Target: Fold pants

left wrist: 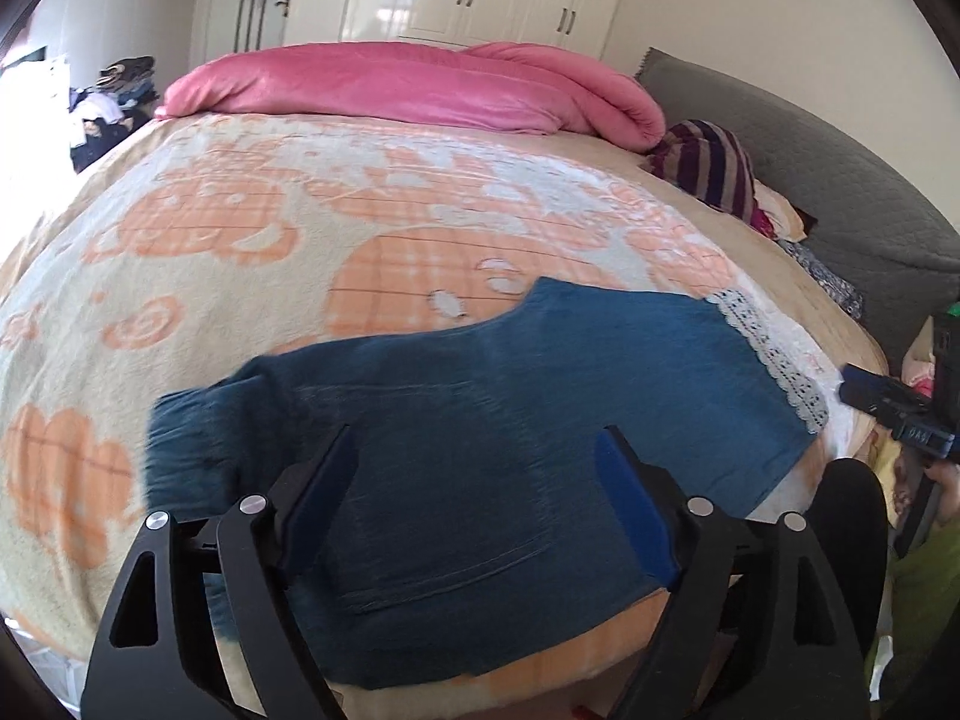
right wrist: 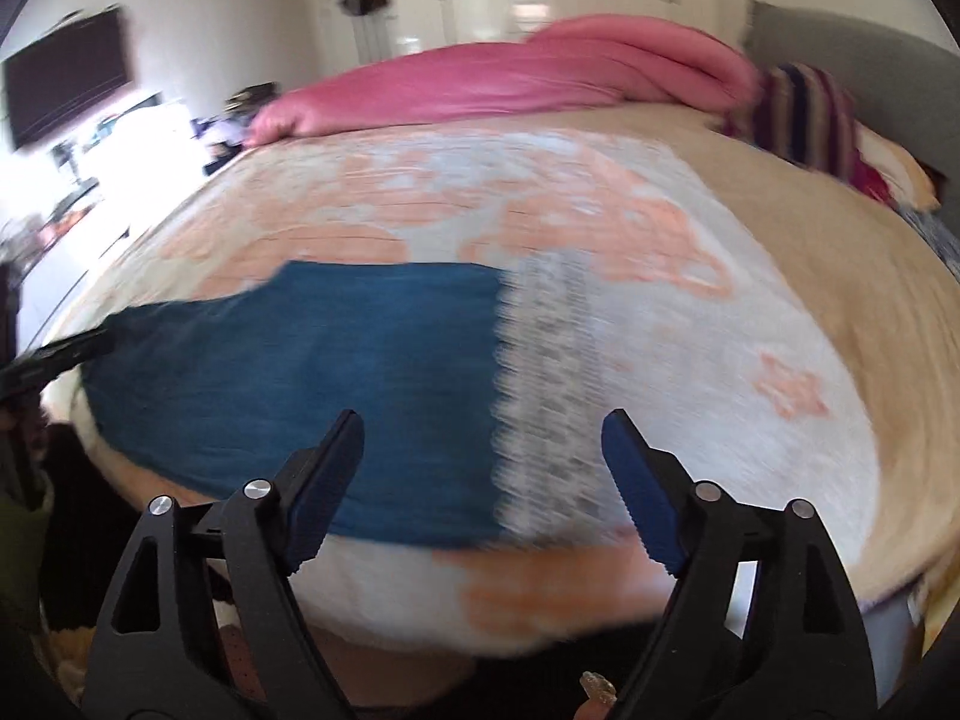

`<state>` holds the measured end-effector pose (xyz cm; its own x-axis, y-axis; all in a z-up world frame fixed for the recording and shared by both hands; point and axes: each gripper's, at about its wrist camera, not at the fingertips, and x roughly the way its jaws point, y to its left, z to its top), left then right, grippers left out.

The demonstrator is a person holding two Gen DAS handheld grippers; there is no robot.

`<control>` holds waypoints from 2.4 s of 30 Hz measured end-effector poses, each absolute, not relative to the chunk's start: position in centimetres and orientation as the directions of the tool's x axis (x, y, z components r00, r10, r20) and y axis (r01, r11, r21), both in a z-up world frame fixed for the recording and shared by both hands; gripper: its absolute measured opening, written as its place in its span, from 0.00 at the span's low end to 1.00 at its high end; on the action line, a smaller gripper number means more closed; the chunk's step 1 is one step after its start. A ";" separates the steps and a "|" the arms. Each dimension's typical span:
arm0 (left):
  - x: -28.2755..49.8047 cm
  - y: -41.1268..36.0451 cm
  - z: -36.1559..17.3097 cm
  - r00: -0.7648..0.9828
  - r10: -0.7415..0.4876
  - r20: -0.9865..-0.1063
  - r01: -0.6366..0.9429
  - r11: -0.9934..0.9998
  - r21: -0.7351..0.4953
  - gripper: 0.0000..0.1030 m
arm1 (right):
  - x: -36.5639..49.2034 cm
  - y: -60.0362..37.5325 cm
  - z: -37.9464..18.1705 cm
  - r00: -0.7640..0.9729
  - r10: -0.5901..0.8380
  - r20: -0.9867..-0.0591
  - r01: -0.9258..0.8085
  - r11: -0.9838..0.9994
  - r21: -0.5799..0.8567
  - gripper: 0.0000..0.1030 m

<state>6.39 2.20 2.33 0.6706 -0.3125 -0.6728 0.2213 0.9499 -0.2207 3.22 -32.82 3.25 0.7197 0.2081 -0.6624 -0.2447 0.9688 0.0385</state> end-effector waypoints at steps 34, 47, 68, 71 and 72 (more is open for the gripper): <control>5.5 -4.4 -3.0 0.581 -0.215 -0.785 0.316 0.948 -0.026 0.90 | 5.9 -27.2 -3.5 0.594 0.082 -0.800 -0.259 0.961 -0.094 0.82; 3.6 -5.6 0.5 0.608 -0.292 -0.739 0.365 0.928 -0.066 0.90 | 3.2 -30.9 1.8 0.707 0.188 -0.682 -0.214 0.976 0.046 0.91; 7.2 -13.8 5.8 0.608 -0.374 -0.701 0.509 0.860 -0.017 0.96 | 1.9 -38.2 2.0 0.759 0.151 -0.634 -0.041 0.982 0.185 0.91; 8.0 -15.5 5.7 0.592 -0.381 -0.710 0.540 0.842 -0.002 0.96 | 1.9 -38.7 1.7 0.757 0.158 -0.634 -0.029 0.977 0.209 0.91; 8.3 -16.1 5.6 0.585 -0.383 -0.715 0.550 0.835 0.004 0.96 | 2.0 -38.8 1.6 0.755 0.163 -0.635 -0.027 0.976 0.218 0.91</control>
